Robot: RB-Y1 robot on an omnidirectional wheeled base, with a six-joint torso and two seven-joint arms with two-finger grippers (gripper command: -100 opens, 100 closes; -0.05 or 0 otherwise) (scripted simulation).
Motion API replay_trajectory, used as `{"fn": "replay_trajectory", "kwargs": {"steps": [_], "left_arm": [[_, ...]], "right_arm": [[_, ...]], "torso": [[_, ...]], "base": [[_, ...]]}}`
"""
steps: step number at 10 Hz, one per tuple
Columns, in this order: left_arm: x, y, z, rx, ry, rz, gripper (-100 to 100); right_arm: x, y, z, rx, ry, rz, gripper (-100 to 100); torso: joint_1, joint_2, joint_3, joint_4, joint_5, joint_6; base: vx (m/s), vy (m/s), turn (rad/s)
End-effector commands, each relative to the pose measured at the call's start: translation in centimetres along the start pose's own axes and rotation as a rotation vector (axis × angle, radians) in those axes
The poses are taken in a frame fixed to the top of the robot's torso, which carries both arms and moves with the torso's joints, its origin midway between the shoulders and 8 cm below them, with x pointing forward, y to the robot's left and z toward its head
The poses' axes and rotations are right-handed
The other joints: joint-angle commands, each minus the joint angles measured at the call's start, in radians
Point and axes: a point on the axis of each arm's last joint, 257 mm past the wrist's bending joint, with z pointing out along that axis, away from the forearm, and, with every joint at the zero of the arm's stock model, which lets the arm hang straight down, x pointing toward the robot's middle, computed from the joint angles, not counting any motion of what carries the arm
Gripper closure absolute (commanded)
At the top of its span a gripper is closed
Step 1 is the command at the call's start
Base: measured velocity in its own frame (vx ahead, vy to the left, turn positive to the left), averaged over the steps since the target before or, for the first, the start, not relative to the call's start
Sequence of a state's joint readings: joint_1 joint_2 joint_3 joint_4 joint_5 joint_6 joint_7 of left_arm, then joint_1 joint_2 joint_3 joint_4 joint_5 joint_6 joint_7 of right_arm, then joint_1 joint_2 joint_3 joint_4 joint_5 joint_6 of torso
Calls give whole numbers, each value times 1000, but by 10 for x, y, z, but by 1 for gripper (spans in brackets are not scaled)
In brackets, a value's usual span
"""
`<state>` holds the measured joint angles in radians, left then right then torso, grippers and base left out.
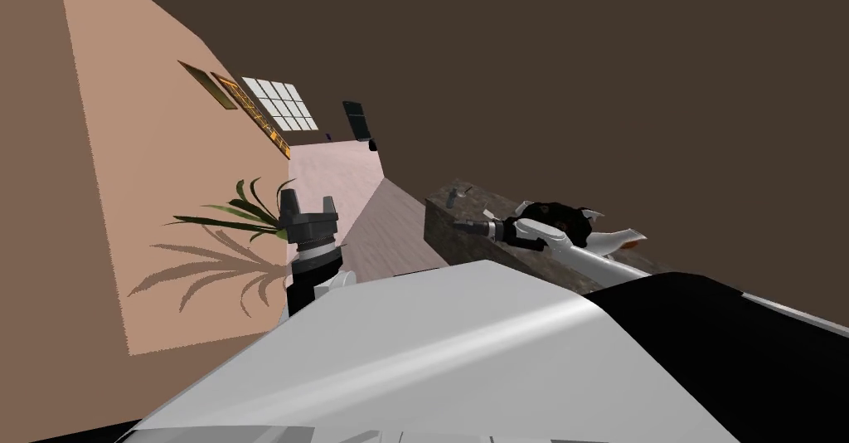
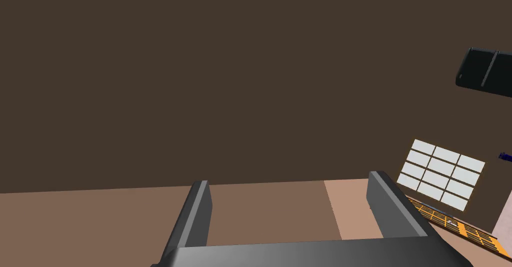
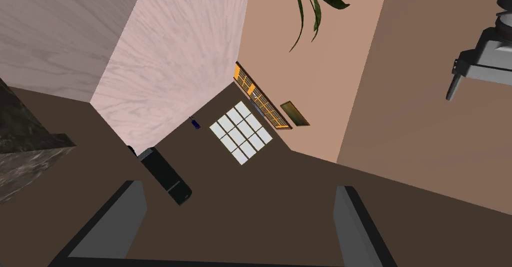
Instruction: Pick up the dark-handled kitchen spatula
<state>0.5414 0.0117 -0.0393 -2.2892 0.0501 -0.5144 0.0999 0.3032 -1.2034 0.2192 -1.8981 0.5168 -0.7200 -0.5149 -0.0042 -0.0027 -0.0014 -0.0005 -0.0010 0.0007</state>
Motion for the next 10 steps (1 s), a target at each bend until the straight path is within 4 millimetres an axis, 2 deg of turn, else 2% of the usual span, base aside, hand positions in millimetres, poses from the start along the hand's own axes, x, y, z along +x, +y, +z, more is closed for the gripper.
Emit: {"fn": "replay_trajectory", "kwargs": {"steps": [1,2,3,4,5,6,7,8,9,10], "left_arm": [[0,0,0,0,0,0,0],[0,0,0,0,0,0,0],[0,0,0,0,0,0,0],[0,0,0,0,0,0,0],[0,0,0,0,0,0,0],[0,0,0,0,0,0,0],[0,0,0,0,0,0,0],[0,0,0,0,0,0,0],[0,0,0,0,0,0,0],[0,0,0,0,0,0,0]], "right_arm": [[12,-13,-13,48,54,-10,-100],[12,-14,-14,50,58,-13,-100],[26,-36,-27,119,117,-13,-100],[25,-38,-31,130,134,-23,-100],[39,-60,-47,196,188,-20,-100],[38,-62,-52,209,208,-33,-100],[51,-83,-71,277,263,-31,-100],[50,-84,-76,289,280,-42,-100],[63,-103,-96,353,330,-36,-100],[60,-105,-102,367,350,-49,-100]], "torso": [[0,0,0,0,0,0],[0,0,0,0,0,1],[1,2,1,0,0,1],[1,1,0,0,0,0],[1,0,0,0,0,1],[0,0,0,0,0,1],[0,0,0,0,0,1],[-1,-1,0,0,0,1],[-1,0,0,0,0,1],[-1,-1,-1,0,0,1]], "base": [[27,-24,139],[13,-10,-18],[29,-15,179],[26,-21,141],[30,-33,239],[31,-33,141],[42,-38,195],[36,-42,113],[46,-42,207],[41,-46,103]]}}
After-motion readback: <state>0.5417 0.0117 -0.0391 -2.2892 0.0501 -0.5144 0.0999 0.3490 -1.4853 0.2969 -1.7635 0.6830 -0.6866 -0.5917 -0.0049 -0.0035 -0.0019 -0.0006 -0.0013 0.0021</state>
